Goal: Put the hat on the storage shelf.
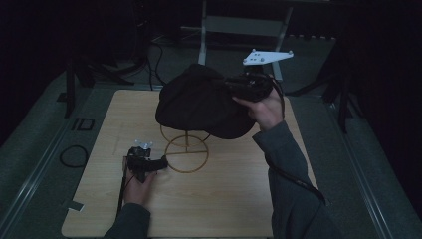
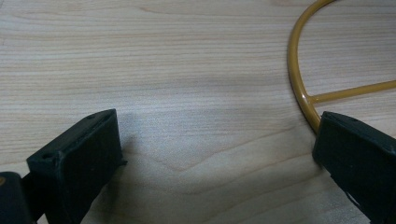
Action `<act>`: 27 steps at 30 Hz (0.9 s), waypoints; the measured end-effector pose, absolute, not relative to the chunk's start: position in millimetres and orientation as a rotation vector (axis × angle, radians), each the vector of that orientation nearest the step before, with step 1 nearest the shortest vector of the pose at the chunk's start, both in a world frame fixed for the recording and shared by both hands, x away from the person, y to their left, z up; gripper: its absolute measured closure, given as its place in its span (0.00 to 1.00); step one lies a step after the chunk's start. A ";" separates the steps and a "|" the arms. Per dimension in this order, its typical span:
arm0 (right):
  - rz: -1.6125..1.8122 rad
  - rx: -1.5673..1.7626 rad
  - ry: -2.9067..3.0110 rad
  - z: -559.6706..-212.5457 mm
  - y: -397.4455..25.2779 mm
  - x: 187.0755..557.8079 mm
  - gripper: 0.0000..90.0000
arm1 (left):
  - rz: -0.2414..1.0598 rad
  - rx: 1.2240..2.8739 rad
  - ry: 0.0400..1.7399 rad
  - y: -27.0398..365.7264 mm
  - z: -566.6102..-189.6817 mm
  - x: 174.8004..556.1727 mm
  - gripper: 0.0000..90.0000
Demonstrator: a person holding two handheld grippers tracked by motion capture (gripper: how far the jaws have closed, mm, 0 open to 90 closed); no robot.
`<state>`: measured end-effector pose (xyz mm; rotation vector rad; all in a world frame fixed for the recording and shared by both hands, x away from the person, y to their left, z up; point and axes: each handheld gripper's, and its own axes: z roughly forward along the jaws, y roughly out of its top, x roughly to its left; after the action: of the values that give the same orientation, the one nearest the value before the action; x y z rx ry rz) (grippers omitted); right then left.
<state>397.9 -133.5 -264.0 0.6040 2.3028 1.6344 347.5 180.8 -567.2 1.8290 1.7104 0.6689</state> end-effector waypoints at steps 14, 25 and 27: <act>1.613 0.579 2.333 -270.4 -116.4 399.8 0.94 | 0.670 1.830 1.712 180.8 -567.1 347.5 0.01; 1.609 0.590 2.347 -280.9 -106.7 403.3 0.94 | 0.669 1.830 1.712 180.8 -567.1 347.5 0.01; 1.603 0.594 2.354 -284.0 -104.8 404.3 0.94 | 0.669 1.830 1.710 180.9 -567.2 347.5 0.01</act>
<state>404.3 -104.8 -284.0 0.5942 2.3541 1.6026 347.5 180.9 -567.2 1.8298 1.7101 0.6686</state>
